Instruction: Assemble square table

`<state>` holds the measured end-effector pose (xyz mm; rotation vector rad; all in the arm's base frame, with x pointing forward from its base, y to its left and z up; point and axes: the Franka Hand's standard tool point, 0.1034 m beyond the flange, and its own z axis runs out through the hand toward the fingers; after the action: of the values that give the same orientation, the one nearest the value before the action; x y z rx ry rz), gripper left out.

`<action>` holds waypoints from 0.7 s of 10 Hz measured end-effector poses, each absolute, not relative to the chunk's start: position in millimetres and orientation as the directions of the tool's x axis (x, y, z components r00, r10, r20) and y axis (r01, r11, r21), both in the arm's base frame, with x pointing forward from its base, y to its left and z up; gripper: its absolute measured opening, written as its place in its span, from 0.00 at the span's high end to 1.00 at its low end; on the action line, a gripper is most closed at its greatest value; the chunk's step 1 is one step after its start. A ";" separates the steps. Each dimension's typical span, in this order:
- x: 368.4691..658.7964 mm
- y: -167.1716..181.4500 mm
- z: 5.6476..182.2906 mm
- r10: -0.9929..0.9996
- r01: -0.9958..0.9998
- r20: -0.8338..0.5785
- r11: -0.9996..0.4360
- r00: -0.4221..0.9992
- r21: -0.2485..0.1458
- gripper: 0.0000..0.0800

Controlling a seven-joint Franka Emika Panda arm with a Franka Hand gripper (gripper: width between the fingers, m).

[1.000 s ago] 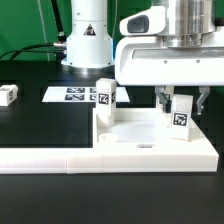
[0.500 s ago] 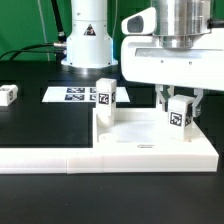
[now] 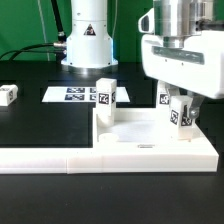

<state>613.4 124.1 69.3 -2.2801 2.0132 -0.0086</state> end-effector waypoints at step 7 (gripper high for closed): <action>610.8 124.5 68.2 -0.984 -0.984 -0.069 -0.162 0.166 -0.068 0.37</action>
Offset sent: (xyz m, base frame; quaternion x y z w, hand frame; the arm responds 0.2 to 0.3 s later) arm 0.0000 0.0000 0.0000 0.0000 0.0000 0.1296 0.9916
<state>610.8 124.5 68.2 -2.3231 1.9681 0.0125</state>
